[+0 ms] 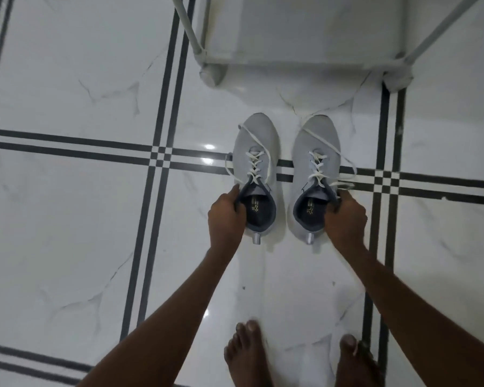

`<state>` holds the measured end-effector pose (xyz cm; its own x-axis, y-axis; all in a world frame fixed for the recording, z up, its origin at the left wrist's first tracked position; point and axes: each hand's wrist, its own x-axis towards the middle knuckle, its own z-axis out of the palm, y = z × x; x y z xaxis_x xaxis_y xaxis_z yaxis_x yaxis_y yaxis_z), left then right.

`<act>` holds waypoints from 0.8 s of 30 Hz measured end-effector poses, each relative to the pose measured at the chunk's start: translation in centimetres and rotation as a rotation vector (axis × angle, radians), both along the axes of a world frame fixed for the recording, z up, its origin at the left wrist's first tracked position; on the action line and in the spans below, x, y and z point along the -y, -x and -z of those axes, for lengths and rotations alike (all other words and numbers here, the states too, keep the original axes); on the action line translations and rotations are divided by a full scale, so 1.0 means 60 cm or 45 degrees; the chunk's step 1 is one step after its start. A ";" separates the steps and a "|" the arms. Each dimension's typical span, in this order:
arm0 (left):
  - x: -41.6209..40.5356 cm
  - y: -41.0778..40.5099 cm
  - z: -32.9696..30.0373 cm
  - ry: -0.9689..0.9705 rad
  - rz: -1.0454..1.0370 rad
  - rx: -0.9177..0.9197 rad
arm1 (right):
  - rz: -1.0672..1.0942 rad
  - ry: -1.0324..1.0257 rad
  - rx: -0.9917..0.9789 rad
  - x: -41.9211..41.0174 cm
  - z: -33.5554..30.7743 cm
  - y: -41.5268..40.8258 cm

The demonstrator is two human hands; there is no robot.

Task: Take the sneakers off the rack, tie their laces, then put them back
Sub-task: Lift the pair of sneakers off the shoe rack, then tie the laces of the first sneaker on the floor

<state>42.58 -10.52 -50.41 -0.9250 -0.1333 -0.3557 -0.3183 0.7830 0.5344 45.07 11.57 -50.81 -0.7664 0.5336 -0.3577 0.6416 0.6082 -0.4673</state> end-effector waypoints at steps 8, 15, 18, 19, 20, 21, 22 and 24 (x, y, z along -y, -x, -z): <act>0.019 -0.010 0.031 -0.055 -0.036 -0.103 | 0.051 -0.277 -0.391 0.082 -0.012 0.021; 0.092 0.015 0.040 -0.025 -0.072 -0.203 | -0.470 0.090 -0.548 0.212 0.011 0.118; 0.118 0.033 0.039 -0.038 -0.046 -0.305 | -0.681 0.126 -0.487 0.230 0.035 0.147; 0.129 0.046 0.042 -0.009 0.036 -0.365 | -0.717 0.102 -0.458 0.232 0.044 0.154; 0.139 0.066 0.048 0.039 0.177 -0.401 | -0.743 0.084 -0.443 0.230 0.052 0.161; 0.147 0.087 0.054 0.102 0.352 -0.412 | -0.762 0.074 -0.443 0.225 0.057 0.164; 0.155 0.107 0.059 0.162 0.494 -0.410 | -0.788 0.064 -0.455 0.221 0.061 0.166; 0.165 0.149 0.053 0.216 0.649 -0.330 | -0.816 0.018 -0.474 0.203 0.066 0.175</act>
